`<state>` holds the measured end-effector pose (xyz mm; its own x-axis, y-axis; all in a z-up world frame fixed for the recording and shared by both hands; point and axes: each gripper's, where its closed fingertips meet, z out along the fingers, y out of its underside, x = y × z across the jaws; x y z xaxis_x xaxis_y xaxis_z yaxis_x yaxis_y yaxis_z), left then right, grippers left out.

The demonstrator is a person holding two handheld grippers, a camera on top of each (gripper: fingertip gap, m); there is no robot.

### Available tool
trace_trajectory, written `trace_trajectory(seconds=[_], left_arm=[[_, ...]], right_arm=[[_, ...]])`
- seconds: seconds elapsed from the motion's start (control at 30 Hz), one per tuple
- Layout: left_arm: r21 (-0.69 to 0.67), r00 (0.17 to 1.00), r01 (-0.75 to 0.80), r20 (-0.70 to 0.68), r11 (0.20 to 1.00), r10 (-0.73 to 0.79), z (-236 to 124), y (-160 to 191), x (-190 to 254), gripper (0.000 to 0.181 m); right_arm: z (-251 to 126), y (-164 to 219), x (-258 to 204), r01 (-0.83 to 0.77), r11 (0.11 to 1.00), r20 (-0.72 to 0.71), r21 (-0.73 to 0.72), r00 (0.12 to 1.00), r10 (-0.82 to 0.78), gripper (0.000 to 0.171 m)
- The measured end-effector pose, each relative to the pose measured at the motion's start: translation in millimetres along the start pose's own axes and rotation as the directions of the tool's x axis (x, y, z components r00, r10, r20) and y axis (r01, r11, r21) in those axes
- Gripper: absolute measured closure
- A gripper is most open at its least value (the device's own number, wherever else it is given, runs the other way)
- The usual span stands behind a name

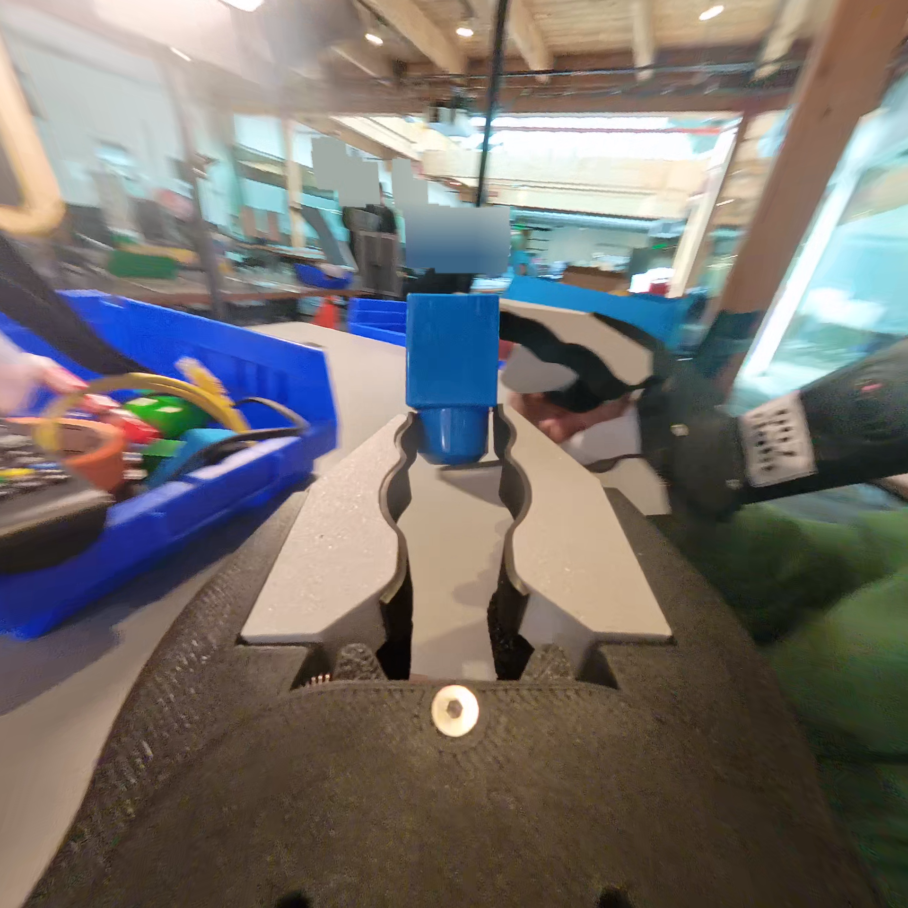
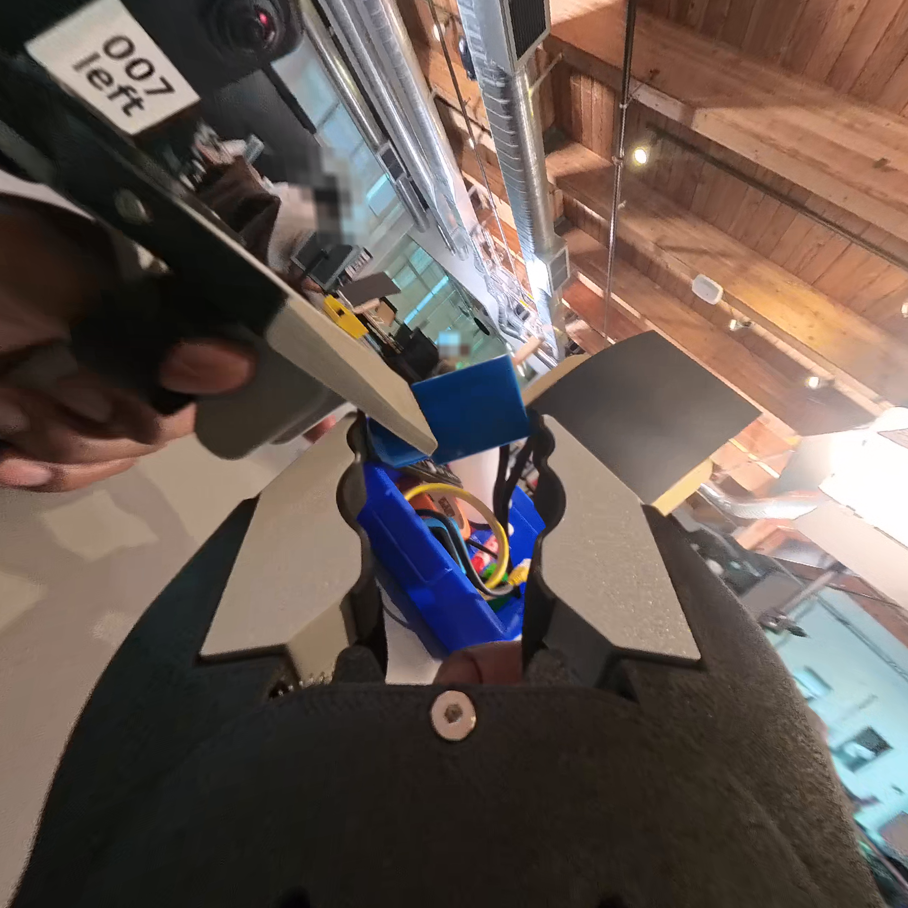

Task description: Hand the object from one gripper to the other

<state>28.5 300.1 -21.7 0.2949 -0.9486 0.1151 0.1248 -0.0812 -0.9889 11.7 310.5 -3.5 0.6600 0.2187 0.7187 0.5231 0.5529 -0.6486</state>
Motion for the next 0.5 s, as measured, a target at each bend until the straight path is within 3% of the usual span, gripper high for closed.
trace_trajectory(seconds=[0.13,0.23,0.5], left_arm=[[-0.003,0.932,-0.273,0.248,0.962,0.265,-10.7,-12.0,-23.3,0.149],[-0.045,0.834,-0.457,0.326,0.888,0.446,-14.0,-16.7,-23.7,0.149],[-0.118,0.791,-0.481,0.369,0.869,0.488,-16.6,-11.2,-38.5,0.15]], right_arm=[[-3.6,-5.5,-2.6,-0.138,0.99,0.085,0.033,0.987,0.135,0.104],[-3.3,-1.1,-4.2,-0.245,0.97,0.149,0.004,0.959,0.241,0.104],[-8.6,-6.6,10.6,-0.469,0.883,0.206,0.034,0.867,0.453,0.117]])
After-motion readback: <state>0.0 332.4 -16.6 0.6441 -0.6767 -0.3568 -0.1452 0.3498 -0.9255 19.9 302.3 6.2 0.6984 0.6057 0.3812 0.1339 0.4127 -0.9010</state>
